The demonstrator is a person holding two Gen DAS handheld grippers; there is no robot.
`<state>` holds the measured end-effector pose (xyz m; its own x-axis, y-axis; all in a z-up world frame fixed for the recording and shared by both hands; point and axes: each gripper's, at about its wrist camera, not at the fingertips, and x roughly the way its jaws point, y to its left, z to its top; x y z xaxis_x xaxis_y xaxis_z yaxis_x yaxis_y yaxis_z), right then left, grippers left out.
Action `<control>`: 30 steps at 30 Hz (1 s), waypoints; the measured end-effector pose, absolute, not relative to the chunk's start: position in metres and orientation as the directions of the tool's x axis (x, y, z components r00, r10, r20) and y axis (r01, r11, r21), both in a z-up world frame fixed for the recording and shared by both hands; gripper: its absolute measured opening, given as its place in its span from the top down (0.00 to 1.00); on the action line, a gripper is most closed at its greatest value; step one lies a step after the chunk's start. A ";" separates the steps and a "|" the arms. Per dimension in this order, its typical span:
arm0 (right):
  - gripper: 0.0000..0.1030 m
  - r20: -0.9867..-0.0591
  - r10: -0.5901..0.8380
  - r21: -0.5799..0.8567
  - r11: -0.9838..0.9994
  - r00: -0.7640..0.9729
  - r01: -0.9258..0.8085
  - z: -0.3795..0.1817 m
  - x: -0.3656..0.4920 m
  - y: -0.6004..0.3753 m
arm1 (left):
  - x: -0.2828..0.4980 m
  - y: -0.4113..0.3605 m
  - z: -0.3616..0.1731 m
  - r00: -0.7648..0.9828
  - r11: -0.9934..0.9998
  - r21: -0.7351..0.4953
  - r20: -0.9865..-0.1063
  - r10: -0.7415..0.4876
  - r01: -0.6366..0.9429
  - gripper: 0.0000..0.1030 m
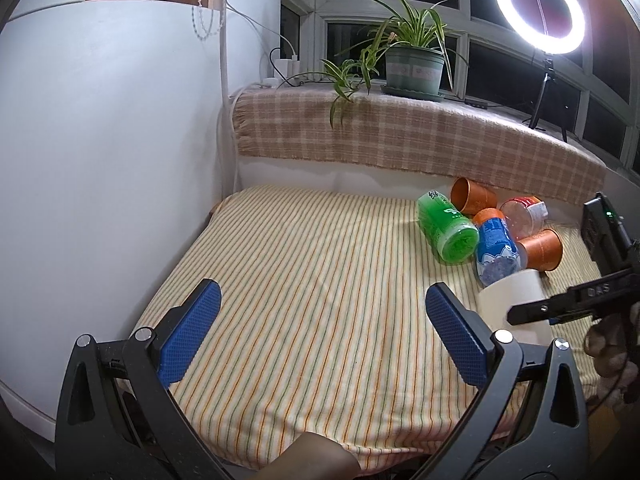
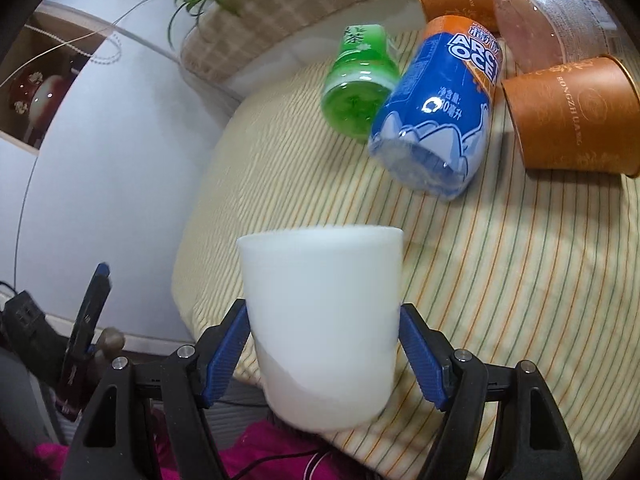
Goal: Flip cup upright
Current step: 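Lift the white cup with the right gripper and rotate it upright, then pass the white cup from the right gripper into the left gripper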
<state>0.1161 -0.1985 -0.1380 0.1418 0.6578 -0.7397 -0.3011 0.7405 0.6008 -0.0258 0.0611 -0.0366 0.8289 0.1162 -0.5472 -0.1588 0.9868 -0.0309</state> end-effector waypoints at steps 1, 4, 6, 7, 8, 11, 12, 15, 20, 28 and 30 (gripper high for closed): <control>0.26 -0.740 0.657 0.603 0.742 0.142 -0.293 -0.140 0.121 -0.196 | -0.026 0.060 -0.037 0.828 0.987 -0.030 -0.549 0.114 -0.155 0.00; 0.25 -0.737 0.661 0.611 0.740 0.139 -0.281 -0.146 0.126 -0.193 | -0.023 0.057 -0.039 0.824 0.990 -0.028 -0.558 0.100 -0.139 0.00; 0.25 -0.726 0.673 0.623 0.730 0.141 -0.282 -0.146 0.126 -0.194 | -0.020 0.054 -0.041 0.818 0.992 -0.034 -0.569 0.081 -0.121 0.00; 0.25 -0.722 0.676 0.624 0.727 0.145 -0.286 -0.145 0.123 -0.197 | -0.019 0.052 -0.042 0.815 0.993 -0.036 -0.574 0.071 -0.112 0.00; 0.25 -0.720 0.677 0.621 0.726 0.150 -0.295 -0.143 0.122 -0.196 | -0.017 0.051 -0.043 0.813 0.994 -0.038 -0.580 0.061 -0.102 0.00; 0.19 -0.718 0.674 0.604 0.728 0.176 -0.325 -0.134 0.113 -0.201 | -0.010 0.046 -0.046 0.796 0.995 -0.063 -0.605 0.020 -0.073 0.00; 0.19 -0.717 0.671 0.595 0.730 0.189 -0.337 -0.129 0.109 -0.202 | -0.006 0.045 -0.048 0.788 0.995 -0.078 -0.615 -0.002 -0.058 0.00; 0.19 -0.715 0.658 0.559 0.741 0.237 -0.372 -0.116 0.094 -0.209 | 0.006 0.040 -0.053 0.745 0.988 -0.152 -0.660 -0.093 -0.011 0.00; 0.18 -0.726 0.595 0.478 0.797 0.345 -0.369 -0.104 0.068 -0.226 | 0.031 0.035 -0.069 0.626 0.925 -0.379 -0.715 -0.312 0.029 0.00; 0.17 -0.723 0.502 0.424 0.865 0.474 -0.269 -0.103 0.034 -0.268 | 0.068 0.017 -0.098 0.482 0.796 -0.603 -0.712 -0.511 -0.046 0.03; 0.17 -0.721 0.479 0.412 0.877 0.501 -0.246 -0.101 0.029 -0.279 | 0.075 0.013 -0.103 0.463 0.781 -0.621 -0.712 -0.528 -0.065 0.05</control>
<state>0.0289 -0.2788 -0.1013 0.5008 0.4787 -0.7211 -0.2456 0.8775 0.4119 0.0755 0.0132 -0.1035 0.4630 -0.5275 -0.7123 -0.0649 0.7813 -0.6208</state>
